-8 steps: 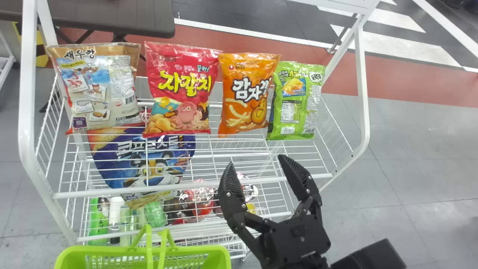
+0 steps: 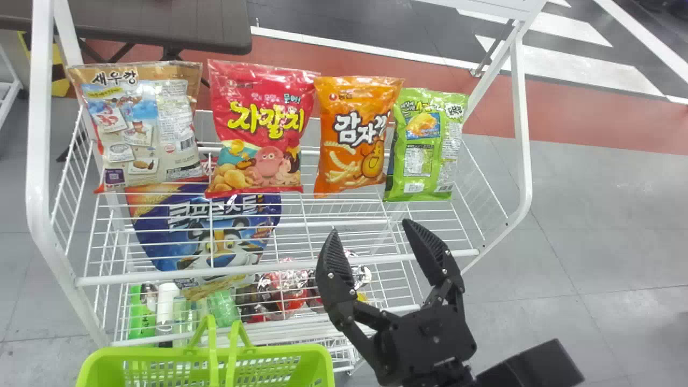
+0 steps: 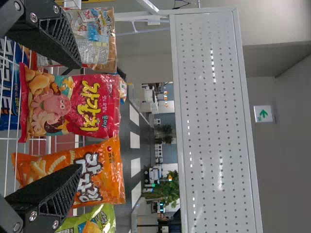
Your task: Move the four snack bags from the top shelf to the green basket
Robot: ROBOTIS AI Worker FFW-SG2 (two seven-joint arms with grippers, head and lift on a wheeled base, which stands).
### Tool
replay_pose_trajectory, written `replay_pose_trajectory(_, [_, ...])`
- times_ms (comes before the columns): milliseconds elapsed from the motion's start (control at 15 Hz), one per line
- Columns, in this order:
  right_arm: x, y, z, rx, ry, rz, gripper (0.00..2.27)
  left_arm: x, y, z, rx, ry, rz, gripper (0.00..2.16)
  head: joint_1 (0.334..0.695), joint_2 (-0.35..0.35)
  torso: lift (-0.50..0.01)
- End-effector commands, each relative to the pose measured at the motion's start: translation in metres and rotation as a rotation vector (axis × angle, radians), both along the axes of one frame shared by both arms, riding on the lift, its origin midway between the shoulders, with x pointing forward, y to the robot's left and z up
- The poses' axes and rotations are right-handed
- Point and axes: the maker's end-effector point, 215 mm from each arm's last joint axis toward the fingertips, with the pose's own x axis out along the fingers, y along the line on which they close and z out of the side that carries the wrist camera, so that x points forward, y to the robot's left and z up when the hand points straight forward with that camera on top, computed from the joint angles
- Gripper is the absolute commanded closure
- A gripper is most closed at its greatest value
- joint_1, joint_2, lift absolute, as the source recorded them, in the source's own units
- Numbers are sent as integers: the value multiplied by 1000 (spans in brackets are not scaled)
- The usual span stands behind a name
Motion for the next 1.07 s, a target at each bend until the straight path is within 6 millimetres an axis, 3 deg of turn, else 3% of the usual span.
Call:
replay_pose_trajectory(0, [1, 0, -2, -1, 1, 0, 87, -1, 0, 1, -7, 1, -1, 1163, 695, -350, 0])
replay_pose_trajectory(200, [9, 0, -8, -1, 4, 6, 90, 0, -2, 6, -18, -14, -5, 1163, 695, -350, 0])
replay_pose_trajectory(333, [39, 7, -33, -15, 79, 22, 90, 0, -6, 9, -23, -24, -16, 1163, 695, -350, 0])
replay_pose_trajectory(533, [105, 48, -64, -27, 173, 88, 90, -5, -12, 9, -27, -23, -37, 1163, 695, -316, 0])
replay_pose_trajectory(667, [138, 78, -65, -36, 187, 140, 90, -7, -12, 7, -22, -24, -46, 1163, 695, -262, 0])
replay_pose_trajectory(733, [156, 97, -69, -38, 206, 171, 90, -7, -11, 5, -20, -21, -48, 1163, 695, -197, 0])
replay_pose_trajectory(1000, [204, 154, -84, -33, 283, 270, 90, -5, -13, 4, -28, -21, -49, 1163, 695, -75, 0])
